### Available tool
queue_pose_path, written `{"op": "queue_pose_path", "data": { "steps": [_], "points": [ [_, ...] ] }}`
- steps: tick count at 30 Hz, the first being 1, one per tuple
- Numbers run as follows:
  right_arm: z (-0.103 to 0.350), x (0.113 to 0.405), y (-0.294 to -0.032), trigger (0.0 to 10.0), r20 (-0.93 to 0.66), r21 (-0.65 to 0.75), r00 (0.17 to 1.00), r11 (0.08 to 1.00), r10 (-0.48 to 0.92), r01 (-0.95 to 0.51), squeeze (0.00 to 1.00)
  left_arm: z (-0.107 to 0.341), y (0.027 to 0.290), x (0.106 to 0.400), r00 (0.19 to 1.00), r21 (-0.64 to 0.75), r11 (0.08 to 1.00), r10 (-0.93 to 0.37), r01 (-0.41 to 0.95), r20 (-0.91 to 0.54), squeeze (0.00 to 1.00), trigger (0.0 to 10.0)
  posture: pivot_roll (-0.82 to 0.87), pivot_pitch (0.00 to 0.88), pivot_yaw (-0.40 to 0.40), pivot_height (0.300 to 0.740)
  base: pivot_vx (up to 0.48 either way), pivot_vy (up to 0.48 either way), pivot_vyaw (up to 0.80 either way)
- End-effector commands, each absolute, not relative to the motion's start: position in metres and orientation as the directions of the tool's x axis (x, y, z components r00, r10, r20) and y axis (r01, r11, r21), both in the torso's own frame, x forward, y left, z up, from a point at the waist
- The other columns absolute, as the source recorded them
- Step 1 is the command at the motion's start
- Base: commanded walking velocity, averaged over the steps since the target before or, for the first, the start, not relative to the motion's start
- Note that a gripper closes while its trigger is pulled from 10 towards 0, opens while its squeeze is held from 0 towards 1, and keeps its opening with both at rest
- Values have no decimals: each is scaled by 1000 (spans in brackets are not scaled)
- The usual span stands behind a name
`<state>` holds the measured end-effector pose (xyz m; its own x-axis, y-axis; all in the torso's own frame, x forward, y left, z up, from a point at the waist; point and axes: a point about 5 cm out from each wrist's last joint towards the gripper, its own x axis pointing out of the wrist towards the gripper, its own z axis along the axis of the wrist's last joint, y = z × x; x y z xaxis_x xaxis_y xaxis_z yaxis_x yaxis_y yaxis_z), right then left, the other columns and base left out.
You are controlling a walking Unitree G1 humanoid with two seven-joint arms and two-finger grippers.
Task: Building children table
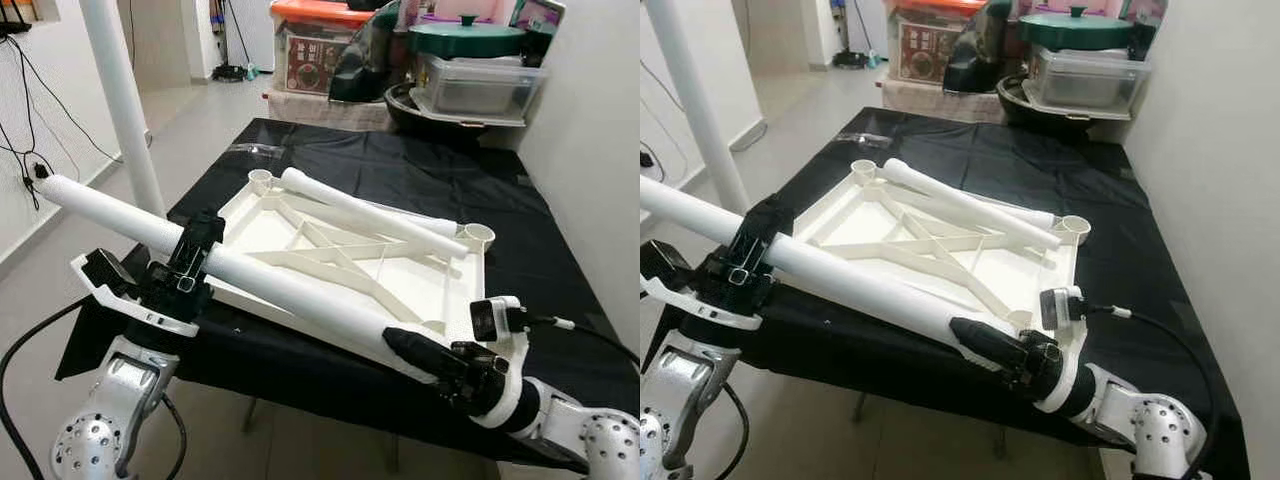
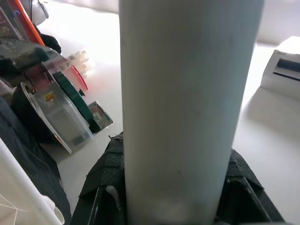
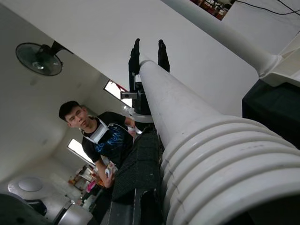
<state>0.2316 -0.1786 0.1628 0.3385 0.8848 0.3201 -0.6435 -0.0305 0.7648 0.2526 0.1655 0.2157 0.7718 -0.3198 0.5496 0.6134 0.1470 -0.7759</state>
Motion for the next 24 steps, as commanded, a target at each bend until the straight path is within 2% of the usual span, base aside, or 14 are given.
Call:
{"op": "queue_pose_path", "data": {
  "steps": [1, 2, 6, 7, 8, 9, 14, 15, 18, 21, 23, 24],
  "points": [
    [166, 229, -176, 235, 328, 745, 317, -38, 890, -666, 0, 215, 167, 254, 776, -786, 117, -300, 607, 555, 0, 0, 38, 24, -52, 740, 0, 0, 0],
    [166, 231, -176, 10000, 322, 743, 333, -19, 886, -669, 0, 215, 168, 254, 779, -788, 119, -298, 604, 552, 0, 0, 38, 23, -49, 740, 0, 0, 0],
    [168, 233, -177, 10000, 337, 735, 351, -11, 874, -678, 0, 215, 168, 255, 779, -786, 126, -299, 605, 551, 0, 0, 39, 24, -54, 740, 0, 0, 0],
    [169, 234, -177, 10000, 345, 733, 361, -9, 866, -680, 0, 216, 168, 255, 776, -782, 130, -301, 610, 555, 0, 3137, 39, 24, -54, 740, 0, 0, 0],
    [169, 234, -177, 10000, 345, 733, 361, -9, 866, -680, 0, 216, 168, 255, 776, -782, 130, -301, 610, 555, 0, 3137, 39, 24, -54, 740, 0, 0, 0],
    [170, 235, -178, 10000, 354, 722, 368, -1, 860, -692, 1000, 217, 168, 255, 773, -778, 135, -304, 614, 557, 0, 10000, 39, 25, -55, 740, 0, 0, 0],
    [168, 236, -180, 10000, 333, 718, 382, 31, 862, -695, 1000, 221, 171, 256, 774, -774, 144, -295, 616, 561, 0, 10000, 40, 24, -56, 740, 0, 0, 0],
    [163, 236, -189, 10000, 310, 735, 399, 49, 863, -677, 0, 228, 179, 260, 776, -761, 185, -275, 622, 568, 0, 10000, 37, 21, -59, 740, 0, 0, 0],
    [162, 236, -192, 10000, 298, 738, 406, 61, 864, -672, 0, 232, 183, 261, 776, -751, 212, -271, 625, 569, 0, 10000, 35, 21, -58, 740, 0, 0, 0],
    [164, 237, -213, 10000, 284, 736, 436, 97, 854, -670, 0, 250, 210, 269, 769, -718, 276, -228, 639, 597, 0, 10000, 39, 15, -60, 740, 0, 0, 0],
    [165, 237, -218, 10000, 280, 736, 447, 109, 850, -668, 0, 253, 214, 271, 768, -714, 282, -222, 640, 600, 0, 10000, 35, 13, -56, 740, 0, 0, 0],
    [163, 238, -222, 10000, 256, 731, 464, 145, 848, -667, 0, 253, 217, 271, 771, -713, 294, -223, 637, 596, 0, 10000, 35, 13, -56, 740, 0, 0, 0]
  ]
}}
